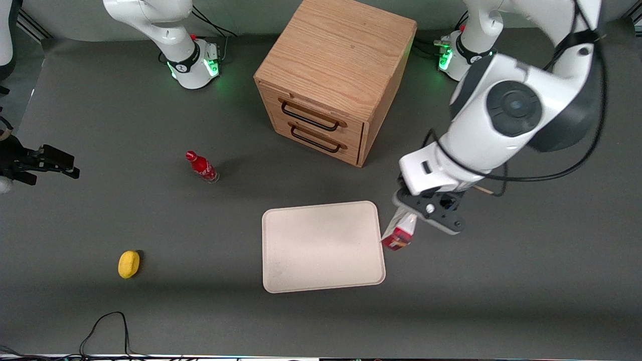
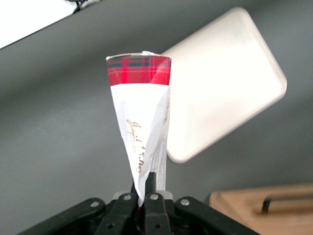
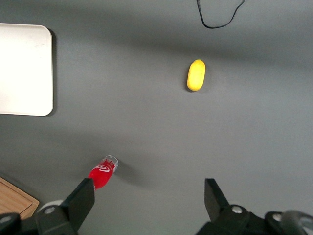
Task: Place red cookie box on tray
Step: 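Carry the hanging cookie box over the white tray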
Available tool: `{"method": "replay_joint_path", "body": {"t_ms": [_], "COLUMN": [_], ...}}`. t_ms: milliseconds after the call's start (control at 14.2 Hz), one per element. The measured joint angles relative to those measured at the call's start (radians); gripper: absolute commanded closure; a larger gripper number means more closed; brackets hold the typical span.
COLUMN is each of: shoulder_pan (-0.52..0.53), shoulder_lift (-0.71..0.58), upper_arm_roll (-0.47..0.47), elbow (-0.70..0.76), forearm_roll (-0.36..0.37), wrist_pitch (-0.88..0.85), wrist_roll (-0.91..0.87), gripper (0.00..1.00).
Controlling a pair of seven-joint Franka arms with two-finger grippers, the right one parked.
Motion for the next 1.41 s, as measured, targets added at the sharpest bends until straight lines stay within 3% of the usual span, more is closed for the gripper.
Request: {"method": "replay_joint_path", "body": {"t_ms": [212, 494, 635, 987, 1410], "shoulder_pan": [-0.033, -0.067, -0.069, -0.088, -0.105], "shoulder_lift": [0.126, 0.273, 0.332, 0.435, 0.449], "upper_arm_roll": [0.000, 0.002, 0.005, 0.005, 0.006], "elbow": [0.085, 0.155, 0.159, 0.161, 0.161], "forearm_roll": [0.000, 0.000, 0.006, 0.137, 0.147], "wrist_pitch": [0.061, 0.111, 0.156, 0.191, 0.191], "wrist_roll": [-0.265, -0.467, -0.502, -0.653, -0.713], "gripper": [1.00, 1.00, 1.00, 1.00, 1.00]}}
